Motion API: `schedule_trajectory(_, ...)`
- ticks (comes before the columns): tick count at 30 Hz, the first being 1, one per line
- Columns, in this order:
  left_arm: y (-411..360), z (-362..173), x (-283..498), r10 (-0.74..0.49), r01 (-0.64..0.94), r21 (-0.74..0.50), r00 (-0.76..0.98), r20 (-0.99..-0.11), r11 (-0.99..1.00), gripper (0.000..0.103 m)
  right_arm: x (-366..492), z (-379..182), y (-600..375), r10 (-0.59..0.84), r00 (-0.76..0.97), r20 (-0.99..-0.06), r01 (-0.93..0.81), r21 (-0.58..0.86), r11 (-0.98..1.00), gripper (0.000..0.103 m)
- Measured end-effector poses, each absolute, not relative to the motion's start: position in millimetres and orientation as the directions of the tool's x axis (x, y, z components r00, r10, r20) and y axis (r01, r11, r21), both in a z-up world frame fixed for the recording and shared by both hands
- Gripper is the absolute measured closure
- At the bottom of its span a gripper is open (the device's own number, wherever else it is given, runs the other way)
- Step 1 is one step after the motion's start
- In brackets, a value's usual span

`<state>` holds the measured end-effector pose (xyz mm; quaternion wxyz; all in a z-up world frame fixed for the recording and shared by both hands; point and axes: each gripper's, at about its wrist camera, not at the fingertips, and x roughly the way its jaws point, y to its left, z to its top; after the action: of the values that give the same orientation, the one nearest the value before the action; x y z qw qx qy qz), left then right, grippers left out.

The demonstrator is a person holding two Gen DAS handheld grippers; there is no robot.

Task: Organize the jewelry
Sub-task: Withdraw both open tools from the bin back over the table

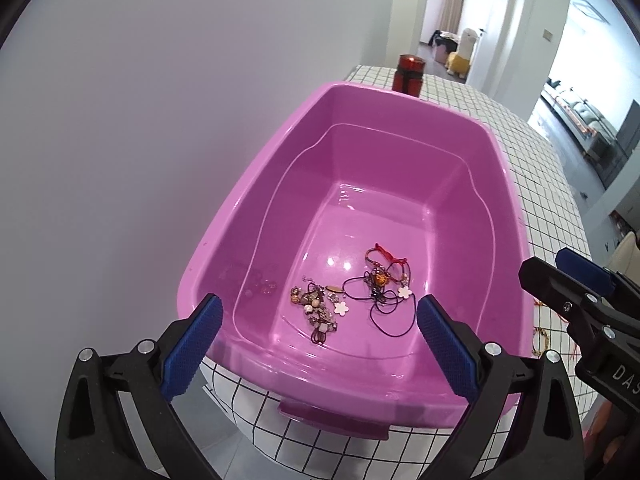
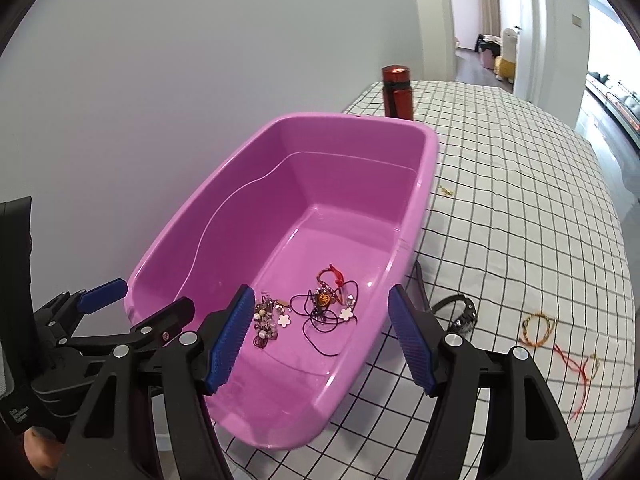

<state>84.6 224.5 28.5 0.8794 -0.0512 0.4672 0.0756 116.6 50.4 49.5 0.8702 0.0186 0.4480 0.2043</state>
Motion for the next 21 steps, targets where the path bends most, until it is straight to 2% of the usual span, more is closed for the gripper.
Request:
schedule_trajectory(9, 196, 35, 79, 0.031, -0.105, -0.036, 0.578, -0.816, 0.994, 0.007, 91, 51, 7, 0.324, 0.552, -0.768, -0.230, 0.234, 0.945, 0.037)
schedule_trajectory(21, 113, 48, 58, 0.016, -0.051, -0.021, 0.633, -0.774, 0.999, 0.007, 61, 51, -96, 0.265, 0.582, -0.769, -0.143, 0.225, 0.964, 0.037)
